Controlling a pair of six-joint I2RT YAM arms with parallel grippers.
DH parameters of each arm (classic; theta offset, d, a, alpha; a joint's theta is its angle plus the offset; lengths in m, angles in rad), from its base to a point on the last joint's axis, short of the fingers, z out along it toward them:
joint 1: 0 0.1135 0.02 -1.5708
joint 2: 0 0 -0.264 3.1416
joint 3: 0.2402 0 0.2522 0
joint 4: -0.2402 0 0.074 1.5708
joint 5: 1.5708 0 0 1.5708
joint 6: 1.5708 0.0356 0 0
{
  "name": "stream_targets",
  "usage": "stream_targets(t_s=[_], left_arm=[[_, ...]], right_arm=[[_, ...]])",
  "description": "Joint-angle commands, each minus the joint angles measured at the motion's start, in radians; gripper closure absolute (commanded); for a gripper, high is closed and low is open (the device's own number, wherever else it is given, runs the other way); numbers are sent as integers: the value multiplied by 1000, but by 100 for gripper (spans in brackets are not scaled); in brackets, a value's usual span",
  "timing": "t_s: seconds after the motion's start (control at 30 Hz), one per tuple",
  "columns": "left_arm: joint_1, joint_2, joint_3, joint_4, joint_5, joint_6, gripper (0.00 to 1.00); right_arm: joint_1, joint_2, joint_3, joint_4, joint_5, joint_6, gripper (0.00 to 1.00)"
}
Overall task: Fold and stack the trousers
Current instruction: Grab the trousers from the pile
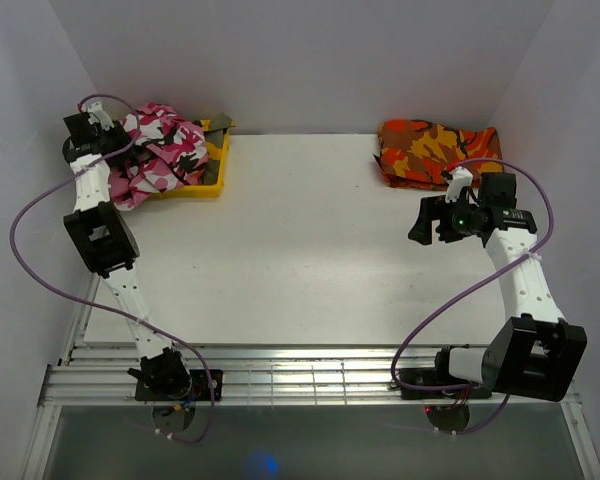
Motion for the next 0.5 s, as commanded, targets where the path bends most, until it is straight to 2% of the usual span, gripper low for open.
stream_targets(t_s=[0.0, 0.03, 0.07, 0.33, 0.47], left_arm=[[-31, -7, 52, 28, 108, -48, 66], [-33, -17, 54, 32, 130, -57, 97], [-33, -30, 57, 36, 142, -68, 100], [-33, -323, 68, 77, 343, -180, 100], [-33, -459, 72, 132, 403, -306, 100]], right_arm=[[-3, -8, 51, 7, 1, 7, 10], [-3, -12, 51, 6, 3, 7, 10], [-3, -15, 53, 4, 3, 7, 10], [-3, -48, 76, -11, 1, 10, 10], [-3, -64, 76, -8, 4, 9, 10]])
